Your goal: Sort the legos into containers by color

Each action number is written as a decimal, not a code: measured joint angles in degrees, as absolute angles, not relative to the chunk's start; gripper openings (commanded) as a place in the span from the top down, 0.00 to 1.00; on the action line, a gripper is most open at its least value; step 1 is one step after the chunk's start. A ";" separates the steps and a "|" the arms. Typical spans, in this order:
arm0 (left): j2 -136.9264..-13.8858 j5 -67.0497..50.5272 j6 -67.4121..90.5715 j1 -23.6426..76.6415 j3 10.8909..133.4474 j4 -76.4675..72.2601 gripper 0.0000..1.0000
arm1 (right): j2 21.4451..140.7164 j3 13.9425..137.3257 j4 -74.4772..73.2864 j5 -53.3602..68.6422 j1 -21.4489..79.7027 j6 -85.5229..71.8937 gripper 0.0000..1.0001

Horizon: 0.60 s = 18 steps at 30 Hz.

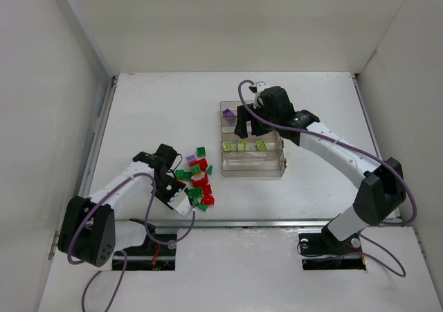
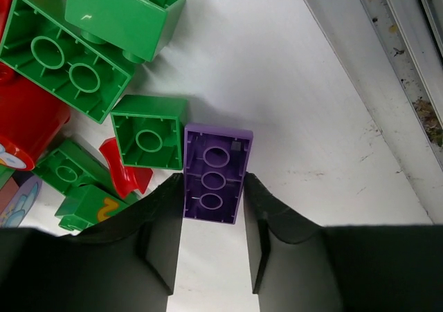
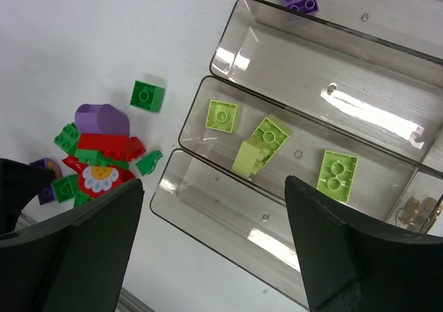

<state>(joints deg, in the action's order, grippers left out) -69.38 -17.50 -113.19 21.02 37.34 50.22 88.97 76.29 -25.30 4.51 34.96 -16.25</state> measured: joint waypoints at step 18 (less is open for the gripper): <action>-69.97 -16.71 -113.16 21.06 37.65 49.04 1.00 | 89.01 76.38 -25.67 4.47 34.96 -16.19 0.12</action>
